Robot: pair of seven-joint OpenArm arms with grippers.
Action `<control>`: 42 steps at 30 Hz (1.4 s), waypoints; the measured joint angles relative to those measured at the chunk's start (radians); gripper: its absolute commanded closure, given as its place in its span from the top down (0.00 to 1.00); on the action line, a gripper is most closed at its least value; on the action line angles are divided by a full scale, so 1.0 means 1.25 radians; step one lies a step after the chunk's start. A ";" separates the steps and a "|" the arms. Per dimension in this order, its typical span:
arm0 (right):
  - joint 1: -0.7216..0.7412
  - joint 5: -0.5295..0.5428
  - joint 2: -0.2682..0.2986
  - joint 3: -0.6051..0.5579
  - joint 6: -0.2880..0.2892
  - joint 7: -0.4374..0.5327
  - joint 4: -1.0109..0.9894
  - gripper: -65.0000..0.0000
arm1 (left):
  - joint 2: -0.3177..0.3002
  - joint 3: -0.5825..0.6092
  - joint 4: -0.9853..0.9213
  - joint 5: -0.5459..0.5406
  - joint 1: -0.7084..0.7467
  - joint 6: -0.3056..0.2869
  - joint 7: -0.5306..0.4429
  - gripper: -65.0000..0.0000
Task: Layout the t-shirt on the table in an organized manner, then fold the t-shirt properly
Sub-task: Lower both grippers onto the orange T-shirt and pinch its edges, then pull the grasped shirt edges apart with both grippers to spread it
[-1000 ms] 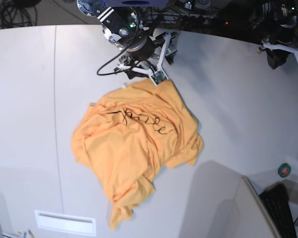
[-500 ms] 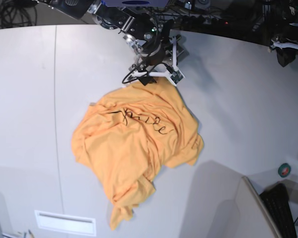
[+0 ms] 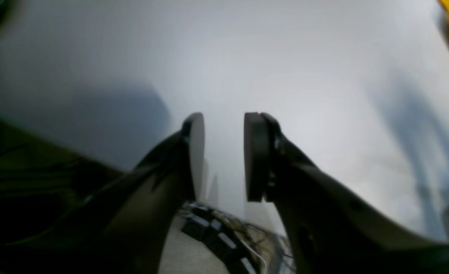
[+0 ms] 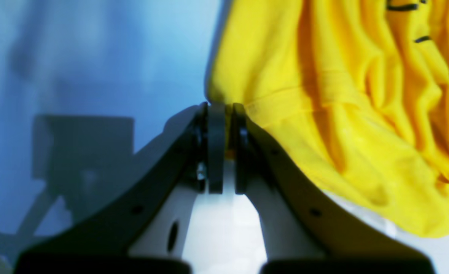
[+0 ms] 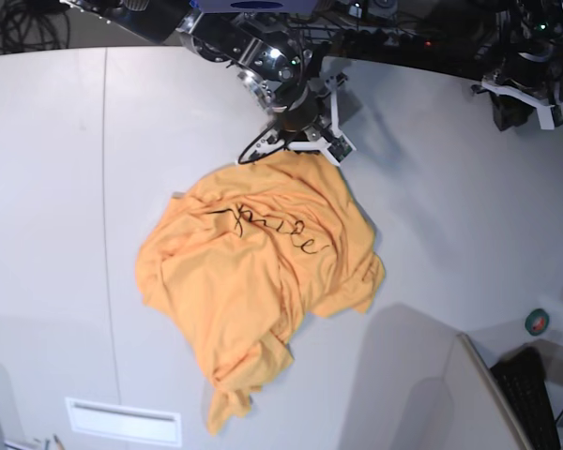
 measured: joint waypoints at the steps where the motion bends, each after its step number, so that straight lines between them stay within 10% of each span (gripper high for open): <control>1: -0.003 0.001 0.010 0.000 0.000 -0.004 0.015 0.00 | -0.001 0.007 0.000 0.000 0.000 0.000 0.000 0.28; 15: -0.203 0.010 0.232 0.195 0.000 -0.036 0.351 0.00 | -0.005 0.212 0.032 0.005 -0.124 0.006 0.003 0.30; 21: -0.275 0.010 0.272 0.265 0.000 -0.047 0.367 0.00 | 0.013 0.304 0.018 0.003 -0.255 0.003 0.117 0.66; 27: -0.293 0.010 0.274 0.291 0.000 -0.042 0.369 0.00 | 0.071 0.326 -0.163 0.009 -0.449 0.009 0.212 0.67; 33: -0.291 0.010 0.273 0.291 0.000 -0.043 0.369 0.00 | 0.089 0.413 -0.381 0.009 -0.552 0.006 0.217 0.57; 39: -0.291 0.011 0.284 0.291 0.000 -0.040 0.368 0.00 | 0.079 0.421 -0.409 0.006 -0.545 0.005 0.203 0.00; 42: -0.289 0.011 0.295 0.292 0.000 -0.042 0.368 0.00 | 0.056 0.423 -0.357 0.002 -0.497 0.002 0.210 0.00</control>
